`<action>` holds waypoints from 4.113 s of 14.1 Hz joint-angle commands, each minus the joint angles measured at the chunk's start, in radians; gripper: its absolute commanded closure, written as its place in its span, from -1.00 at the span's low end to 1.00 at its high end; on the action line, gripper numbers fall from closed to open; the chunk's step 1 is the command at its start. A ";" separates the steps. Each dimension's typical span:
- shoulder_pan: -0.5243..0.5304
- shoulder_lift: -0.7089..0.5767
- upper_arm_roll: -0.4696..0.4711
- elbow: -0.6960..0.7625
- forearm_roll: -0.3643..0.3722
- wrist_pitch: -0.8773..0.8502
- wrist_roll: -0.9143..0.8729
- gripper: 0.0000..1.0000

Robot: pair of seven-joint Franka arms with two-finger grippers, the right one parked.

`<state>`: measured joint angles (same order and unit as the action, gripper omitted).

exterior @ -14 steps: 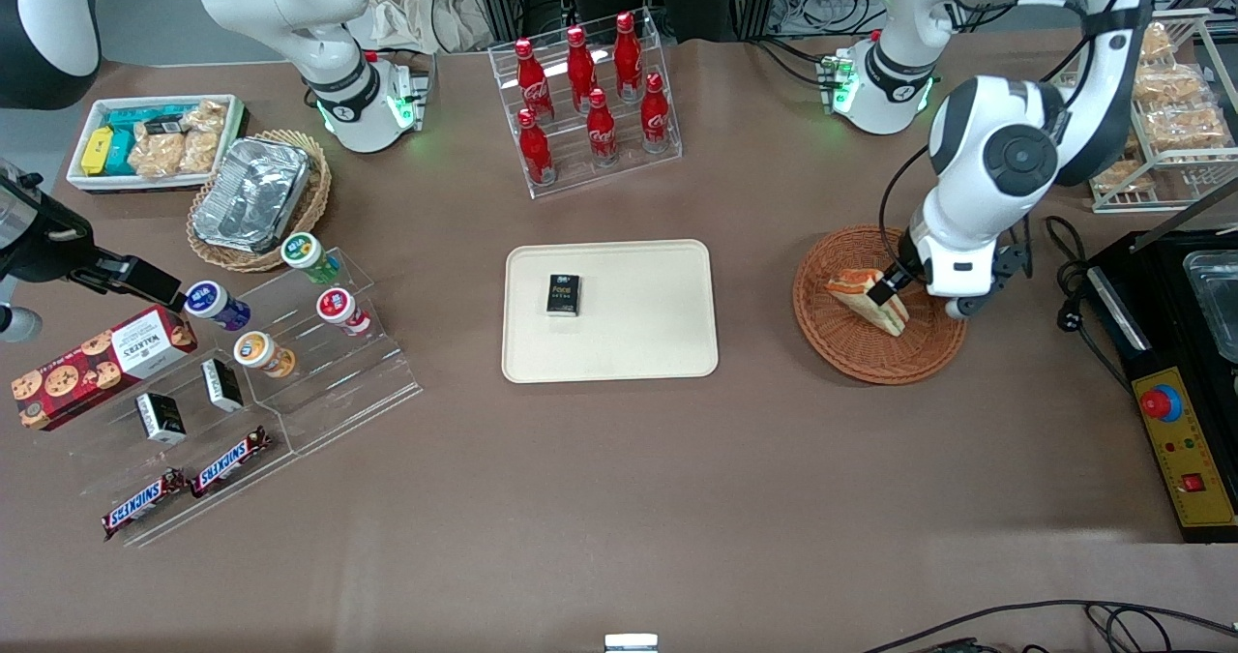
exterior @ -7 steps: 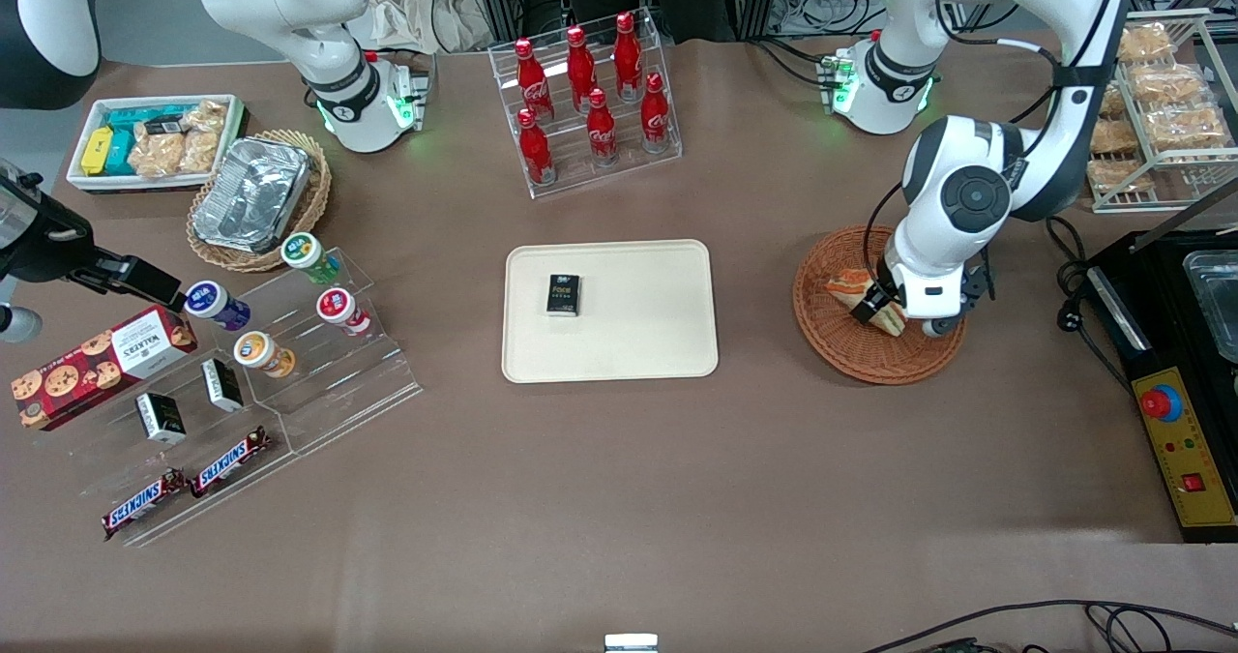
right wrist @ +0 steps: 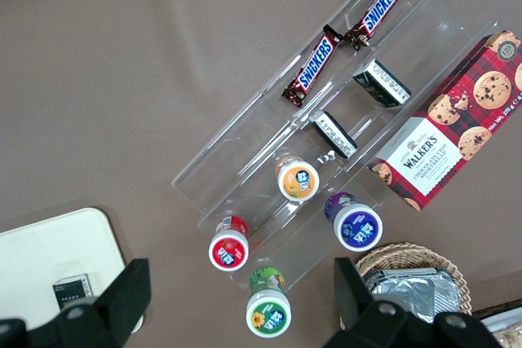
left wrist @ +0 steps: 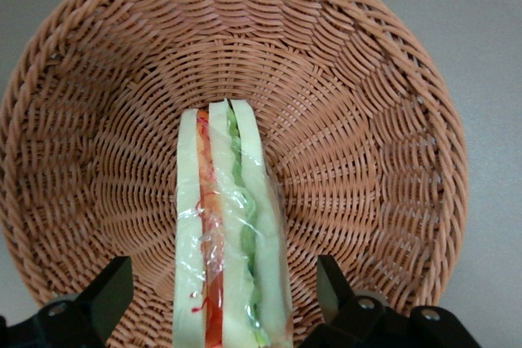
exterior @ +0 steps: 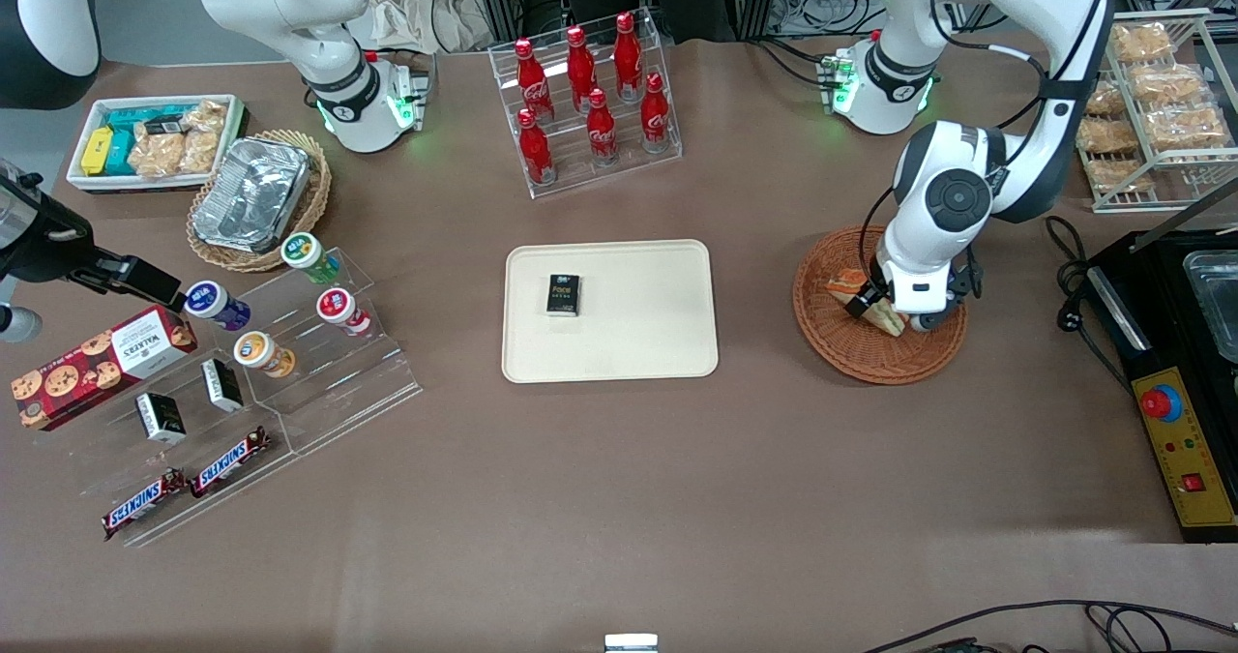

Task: Place sandwich from basket to tray
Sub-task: 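Close the left gripper on the wrapped sandwich, then lift the sandwich and carry it over the white tray, then lower the sandwich onto the tray beside the dark box and release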

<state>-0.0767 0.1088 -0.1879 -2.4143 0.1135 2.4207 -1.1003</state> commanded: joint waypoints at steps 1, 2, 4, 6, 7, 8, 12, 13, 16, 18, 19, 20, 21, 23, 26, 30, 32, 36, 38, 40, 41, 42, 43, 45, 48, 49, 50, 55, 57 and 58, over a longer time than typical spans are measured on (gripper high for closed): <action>0.000 0.012 0.001 -0.040 0.028 0.083 -0.027 -1.00; 0.000 0.023 0.001 -0.043 0.028 0.098 -0.027 -1.00; 0.000 0.040 0.001 -0.045 0.028 0.124 -0.026 -0.99; 0.000 0.052 0.001 -0.048 0.029 0.138 -0.024 -0.86; 0.000 0.054 0.001 -0.049 0.029 0.141 -0.024 -0.52; 0.002 0.055 0.001 -0.049 0.029 0.143 -0.023 -0.08; 0.005 0.049 0.001 -0.052 0.029 0.152 -0.007 1.00; 0.005 0.039 0.001 -0.052 0.029 0.147 -0.006 1.00; -0.003 -0.052 -0.005 -0.008 0.028 0.056 0.000 1.00; -0.006 -0.089 -0.021 0.100 0.022 -0.096 -0.001 1.00; -0.006 -0.092 -0.051 0.168 0.017 -0.174 -0.001 1.00; -0.005 -0.090 -0.065 0.238 0.012 -0.254 -0.001 1.00; -0.006 -0.087 -0.071 0.304 0.011 -0.320 0.000 1.00; -0.003 -0.081 -0.119 0.414 0.011 -0.432 0.026 1.00; -0.005 -0.072 -0.192 0.463 0.009 -0.453 0.045 1.00; -0.018 0.001 -0.327 0.506 -0.011 -0.436 0.036 1.00; -0.087 0.031 -0.334 0.523 -0.003 -0.416 0.057 1.00; -0.181 0.074 -0.334 0.518 0.012 -0.339 0.212 1.00; -0.227 0.091 -0.334 0.517 0.046 -0.321 0.215 1.00; -0.238 0.130 -0.332 0.517 0.106 -0.318 0.214 1.00; -0.248 0.149 -0.332 0.514 0.136 -0.308 0.205 1.00; -0.256 0.169 -0.331 0.508 0.155 -0.284 0.203 1.00; -0.256 0.190 -0.329 0.489 0.160 -0.258 0.203 1.00; -0.246 0.227 -0.326 0.437 0.176 -0.156 0.208 1.00; -0.247 0.296 -0.296 0.383 0.195 -0.008 0.209 1.00; -0.253 0.314 -0.288 0.383 0.195 0.006 0.209 1.00; -0.255 0.327 -0.282 0.383 0.199 0.011 0.211 1.00; -0.242 0.393 -0.280 0.382 0.304 0.055 0.208 1.00; -0.242 0.396 -0.280 0.383 0.304 0.057 0.208 1.00; -0.242 0.408 -0.272 0.386 0.304 0.058 0.208 0.58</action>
<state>-0.3182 0.5029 -0.4690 -2.0371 0.3956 2.4640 -0.8940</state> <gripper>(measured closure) 0.789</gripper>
